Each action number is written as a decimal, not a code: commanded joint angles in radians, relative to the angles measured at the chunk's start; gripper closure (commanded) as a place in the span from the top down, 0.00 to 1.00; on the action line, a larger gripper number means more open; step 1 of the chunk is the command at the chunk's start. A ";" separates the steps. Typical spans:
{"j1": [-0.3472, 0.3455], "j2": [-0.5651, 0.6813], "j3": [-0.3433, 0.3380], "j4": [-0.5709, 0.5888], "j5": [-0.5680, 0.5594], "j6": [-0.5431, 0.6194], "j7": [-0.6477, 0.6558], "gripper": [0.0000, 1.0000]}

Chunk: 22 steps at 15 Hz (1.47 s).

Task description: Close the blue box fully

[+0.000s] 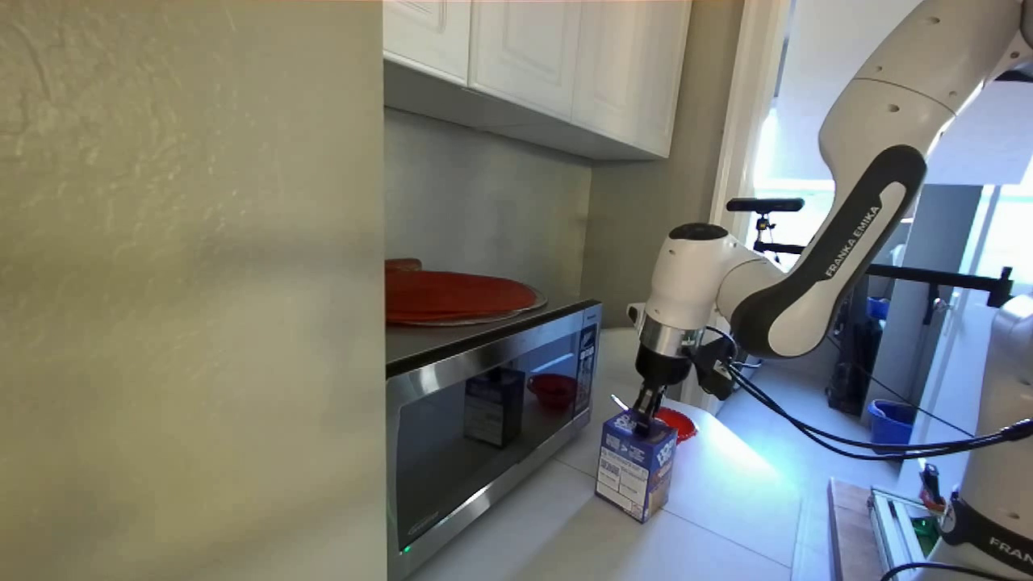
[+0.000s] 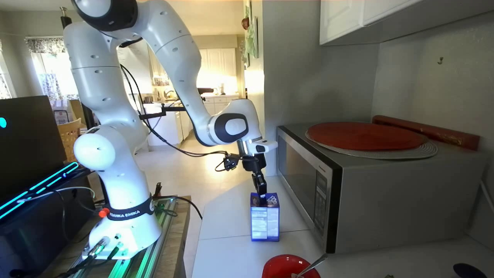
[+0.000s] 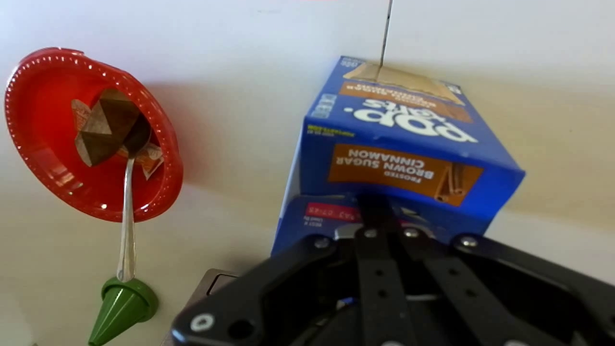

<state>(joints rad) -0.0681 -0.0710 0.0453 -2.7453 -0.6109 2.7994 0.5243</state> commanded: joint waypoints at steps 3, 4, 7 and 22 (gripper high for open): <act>-0.015 0.023 -0.004 0.000 -0.086 0.020 0.078 0.00; -0.009 0.018 -0.003 0.000 -0.061 0.019 0.064 0.00; 0.011 0.006 -0.003 0.001 0.015 0.020 0.013 0.00; 0.058 -0.112 -0.004 -0.006 0.368 -0.067 -0.278 0.00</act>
<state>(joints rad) -0.0213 -0.1190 0.0439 -2.7414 -0.3225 2.7928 0.3286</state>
